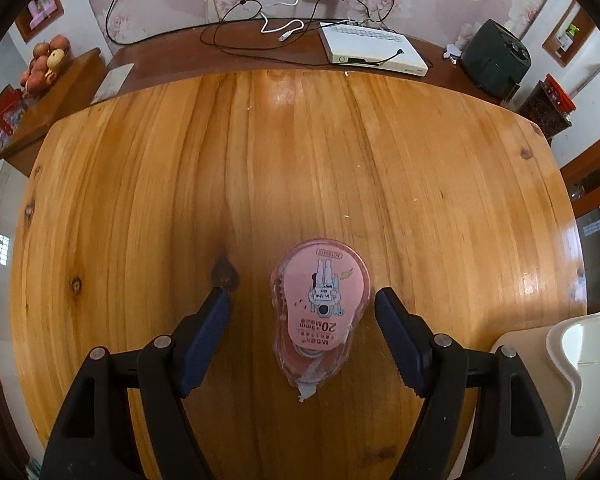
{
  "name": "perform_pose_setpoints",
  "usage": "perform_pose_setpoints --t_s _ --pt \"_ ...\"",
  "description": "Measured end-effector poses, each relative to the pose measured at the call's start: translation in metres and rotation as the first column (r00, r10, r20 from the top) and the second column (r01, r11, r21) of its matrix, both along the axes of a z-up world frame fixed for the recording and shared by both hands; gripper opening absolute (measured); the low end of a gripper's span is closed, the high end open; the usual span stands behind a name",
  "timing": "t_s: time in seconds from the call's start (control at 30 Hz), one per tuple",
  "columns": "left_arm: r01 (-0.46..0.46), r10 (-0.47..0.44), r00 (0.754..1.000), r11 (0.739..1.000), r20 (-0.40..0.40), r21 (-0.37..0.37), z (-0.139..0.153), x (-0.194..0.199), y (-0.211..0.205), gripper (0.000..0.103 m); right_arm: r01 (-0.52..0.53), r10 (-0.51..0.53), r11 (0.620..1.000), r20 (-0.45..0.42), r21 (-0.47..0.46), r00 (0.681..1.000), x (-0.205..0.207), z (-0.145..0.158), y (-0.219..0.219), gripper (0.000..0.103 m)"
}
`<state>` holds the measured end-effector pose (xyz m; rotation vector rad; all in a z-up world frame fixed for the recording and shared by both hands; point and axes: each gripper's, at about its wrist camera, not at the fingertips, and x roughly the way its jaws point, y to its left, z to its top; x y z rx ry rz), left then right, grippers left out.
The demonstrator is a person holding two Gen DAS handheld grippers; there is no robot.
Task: Organize rigid objects
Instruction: 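Close the left gripper on the pink tape dispenser and lift it, then carry the pink tape dispenser into the tray and open the left gripper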
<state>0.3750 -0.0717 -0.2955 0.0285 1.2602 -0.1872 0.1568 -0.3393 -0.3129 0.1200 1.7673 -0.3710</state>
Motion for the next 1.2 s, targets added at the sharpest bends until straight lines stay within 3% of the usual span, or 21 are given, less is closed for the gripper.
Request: perform_pose_setpoints --t_s 0.23,0.67,0.9,1.2 --pt "0.033 -0.033 0.999 0.999 0.020 0.008 0.003 -0.001 -0.005 0.055 -0.002 0.002 1.000 0.002 0.000 1.000 0.002 0.000 0.000 0.036" --pt "0.057 -0.058 0.997 0.998 0.051 0.025 0.009 -0.008 -0.004 0.054 -0.020 0.020 1.000 0.011 -0.007 1.000 0.000 0.003 0.006 0.036" --pt "0.066 -0.067 0.990 0.998 0.125 0.012 0.032 -0.018 0.004 0.054 -0.038 0.038 0.999 0.013 -0.019 0.999 0.000 0.004 0.012 0.037" --pt "0.100 -0.090 0.960 0.995 0.267 -0.024 0.077 -0.040 0.008 0.054 -0.067 0.068 0.997 0.017 -0.047 0.998 -0.001 0.007 0.022 0.039"
